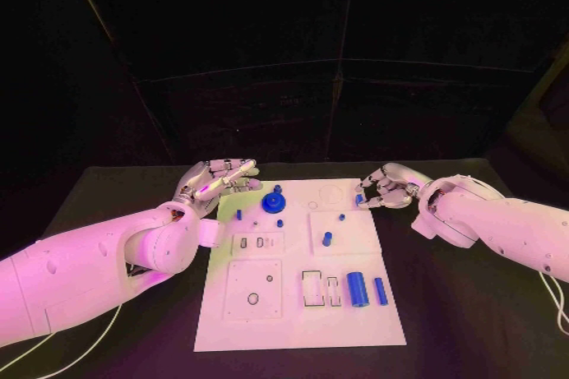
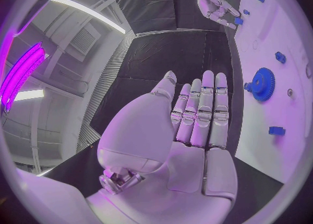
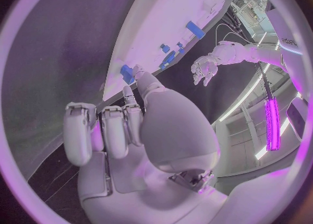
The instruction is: Assemble the parts on the task board
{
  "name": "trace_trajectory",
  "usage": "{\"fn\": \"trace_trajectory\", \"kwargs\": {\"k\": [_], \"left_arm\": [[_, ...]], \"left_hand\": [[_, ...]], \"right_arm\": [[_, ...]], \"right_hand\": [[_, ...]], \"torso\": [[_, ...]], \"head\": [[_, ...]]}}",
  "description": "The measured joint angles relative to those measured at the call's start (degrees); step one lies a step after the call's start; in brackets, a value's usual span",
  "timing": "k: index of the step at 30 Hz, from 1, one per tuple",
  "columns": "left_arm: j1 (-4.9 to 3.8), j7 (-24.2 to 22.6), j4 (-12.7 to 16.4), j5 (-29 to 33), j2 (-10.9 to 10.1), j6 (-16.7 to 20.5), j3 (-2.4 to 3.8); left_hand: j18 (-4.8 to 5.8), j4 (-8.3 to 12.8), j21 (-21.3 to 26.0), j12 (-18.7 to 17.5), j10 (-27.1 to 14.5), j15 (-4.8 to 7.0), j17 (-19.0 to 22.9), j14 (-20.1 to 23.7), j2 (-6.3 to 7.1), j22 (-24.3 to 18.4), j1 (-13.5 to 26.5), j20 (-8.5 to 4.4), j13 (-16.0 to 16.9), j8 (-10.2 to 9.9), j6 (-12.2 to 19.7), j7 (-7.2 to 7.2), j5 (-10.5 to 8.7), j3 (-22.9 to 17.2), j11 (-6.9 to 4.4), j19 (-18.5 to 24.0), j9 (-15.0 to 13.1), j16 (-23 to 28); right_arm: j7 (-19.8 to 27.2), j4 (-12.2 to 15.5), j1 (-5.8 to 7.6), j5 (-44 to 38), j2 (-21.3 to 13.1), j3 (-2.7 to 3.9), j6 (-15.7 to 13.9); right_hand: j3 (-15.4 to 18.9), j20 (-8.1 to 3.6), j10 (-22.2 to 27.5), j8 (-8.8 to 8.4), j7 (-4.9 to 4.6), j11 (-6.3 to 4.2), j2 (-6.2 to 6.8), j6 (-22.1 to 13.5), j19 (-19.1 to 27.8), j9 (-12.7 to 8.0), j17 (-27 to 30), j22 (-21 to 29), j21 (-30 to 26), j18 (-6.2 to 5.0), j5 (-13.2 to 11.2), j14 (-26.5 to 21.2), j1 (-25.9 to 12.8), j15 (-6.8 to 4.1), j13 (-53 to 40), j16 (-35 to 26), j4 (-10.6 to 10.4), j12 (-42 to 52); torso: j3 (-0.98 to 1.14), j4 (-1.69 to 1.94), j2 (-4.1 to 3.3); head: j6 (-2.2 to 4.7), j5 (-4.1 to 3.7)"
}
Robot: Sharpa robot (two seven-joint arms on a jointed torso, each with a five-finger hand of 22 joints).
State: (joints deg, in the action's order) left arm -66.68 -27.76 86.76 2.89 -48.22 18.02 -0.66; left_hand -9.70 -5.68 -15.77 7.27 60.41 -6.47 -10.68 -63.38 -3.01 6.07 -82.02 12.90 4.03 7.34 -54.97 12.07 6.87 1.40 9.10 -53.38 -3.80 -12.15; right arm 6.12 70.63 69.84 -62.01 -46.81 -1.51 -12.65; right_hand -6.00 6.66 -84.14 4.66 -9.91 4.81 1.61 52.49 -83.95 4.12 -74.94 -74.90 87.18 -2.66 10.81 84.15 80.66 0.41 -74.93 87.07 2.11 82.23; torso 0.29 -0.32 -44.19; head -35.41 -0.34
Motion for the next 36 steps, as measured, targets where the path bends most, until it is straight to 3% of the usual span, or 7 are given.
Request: {"fn": "trace_trajectory", "kwargs": {"k": [14, 24, 36], "left_arm": [[0.0, 0.0, -0.1, 0.0, 0.0, 0.0, 0.0], [0.0, 0.0, -0.2, 0.0, 0.0, 0.0, 0.0], [0.0, 0.0, -0.2, 0.0, 0.0, 0.0, 0.0]], "left_hand": [[0.0, 0.0, 0.0, 0.0, 0.0, 0.0, 0.0, 0.0, 0.0, 0.0, 0.0, 0.0, 0.0, 0.0, 0.0, 0.0, 0.0, 0.0, 0.0, 0.0, 0.0, 0.0], [0.0, 0.0, 0.0, 0.0, 0.0, 0.0, 0.0, 0.0, 0.0, 0.0, 0.0, 0.0, 0.0, 0.0, 0.0, 0.0, 0.0, 0.0, 0.0, 0.0, 0.0, 0.0], [0.0, 0.0, 0.0, 0.0, 0.0, 0.0, 0.0, 0.0, 0.0, 0.0, 0.0, 0.0, 0.0, 0.0, 0.0, 0.0, 0.0, 0.0, 0.0, 0.0, 0.0, 0.0]], "right_arm": [[-0.3, -0.6, -0.22, -0.8, 0.4, -0.01, 0.2], [-0.5, -0.8, -0.25, -1.2, 0.6, -0.01, 0.2], [-0.6, -1.1, -0.29, -1.4, 1.0, -0.01, 0.2]], "right_hand": [[-0.3, 0.0, 0.0, 0.82, 0.23, 0.0, -1.2, 2.0, 0.0, 0.1, 0.0, 0.0, 0.0, 0.01, 0.0, 0.0, 0.0, 0.0, 0.0, 0.0, 0.3, 0.0], [-0.5, 0.0, 0.0, 1.06, 0.32, 0.0, -1.26, 2.1, 0.0, 0.1, 0.0, 0.0, 0.0, 0.0, 0.0, 0.0, -0.1, 0.0, 0.0, 0.0, 0.5, 0.0], [-0.9, 0.0, 0.2, 1.55, 0.72, -0.21, -2.02, 3.9, 0.0, 0.2, 0.0, 0.0, 0.0, 0.01, 0.0, 0.0, -0.4, -0.02, 0.0, 0.0, 0.6, 0.3]], "torso": [[0.02, 0.01, 0.01], [0.04, 0.01, 0.02], [0.07, -0.04, 0.02]], "head": [[-0.04, 0.09], [0.07, 0.11], [-0.31, 0.1]]}}
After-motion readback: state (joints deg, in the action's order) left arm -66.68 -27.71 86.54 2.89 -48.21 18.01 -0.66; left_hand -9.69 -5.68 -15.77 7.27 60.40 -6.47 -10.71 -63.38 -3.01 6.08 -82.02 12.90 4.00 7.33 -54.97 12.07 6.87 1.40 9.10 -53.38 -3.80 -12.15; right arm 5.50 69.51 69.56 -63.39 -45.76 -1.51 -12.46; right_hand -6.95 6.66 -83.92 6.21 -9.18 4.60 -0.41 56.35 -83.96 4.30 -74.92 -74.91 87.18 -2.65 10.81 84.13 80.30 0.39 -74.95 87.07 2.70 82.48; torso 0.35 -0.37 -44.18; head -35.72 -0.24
